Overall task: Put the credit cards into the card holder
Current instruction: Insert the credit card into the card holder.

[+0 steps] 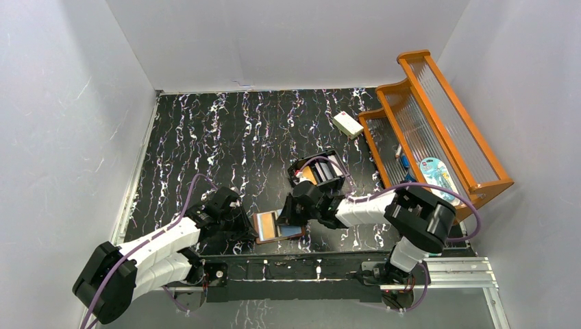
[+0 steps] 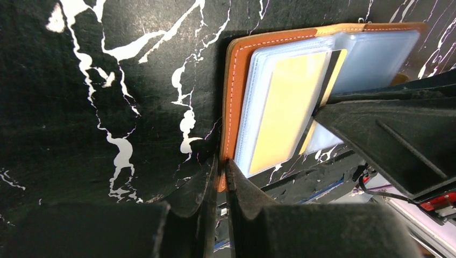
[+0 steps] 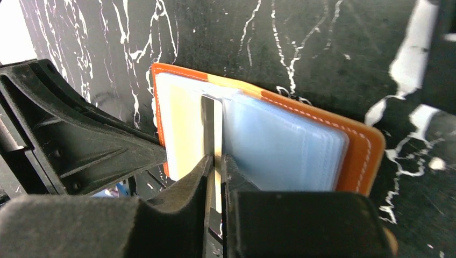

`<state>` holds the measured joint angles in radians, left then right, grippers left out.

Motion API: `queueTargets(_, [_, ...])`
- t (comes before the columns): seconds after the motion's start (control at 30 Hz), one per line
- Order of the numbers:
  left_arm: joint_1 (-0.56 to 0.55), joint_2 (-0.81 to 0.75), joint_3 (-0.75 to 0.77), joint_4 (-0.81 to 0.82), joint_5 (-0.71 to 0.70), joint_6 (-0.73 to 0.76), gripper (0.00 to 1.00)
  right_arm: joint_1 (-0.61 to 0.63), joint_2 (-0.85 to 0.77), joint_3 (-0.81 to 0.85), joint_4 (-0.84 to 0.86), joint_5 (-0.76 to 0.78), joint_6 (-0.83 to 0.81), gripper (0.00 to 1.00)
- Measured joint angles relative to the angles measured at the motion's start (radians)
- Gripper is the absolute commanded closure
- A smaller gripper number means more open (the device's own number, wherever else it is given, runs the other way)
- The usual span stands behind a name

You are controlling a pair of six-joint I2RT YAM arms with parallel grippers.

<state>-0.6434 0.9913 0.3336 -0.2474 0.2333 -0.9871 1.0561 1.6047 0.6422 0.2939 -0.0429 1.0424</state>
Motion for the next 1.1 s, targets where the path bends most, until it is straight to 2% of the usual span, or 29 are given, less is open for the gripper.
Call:
queueTargets(0.4, [0.0, -0.003, 0.002, -0.005, -0.008, 0.001, 0.83, 0.027, 0.016, 0.065, -0.102, -0.012, -0.052, 0.68])
queueTargets(0.53, [0.0, -0.008, 0.022, -0.042, -0.034, 0.01, 0.76, 0.027, -0.022, 0.085, -0.194, 0.015, -0.08, 0.59])
queueTargets(0.73, [0.0, -0.047, 0.047, -0.086, -0.072, 0.017, 0.71, 0.029, -0.1, 0.133, -0.307, 0.068, -0.134, 0.57])
queueTargets(0.83, [0.0, -0.059, 0.051, -0.082, -0.073, 0.018, 0.72, 0.029, -0.104, 0.142, -0.317, 0.073, -0.148, 0.56])
queueTargets(1.1, [0.0, -0.042, 0.05, -0.036, -0.064, 0.008, 0.84, 0.029, -0.04, 0.151, -0.33, 0.069, -0.156, 0.55])
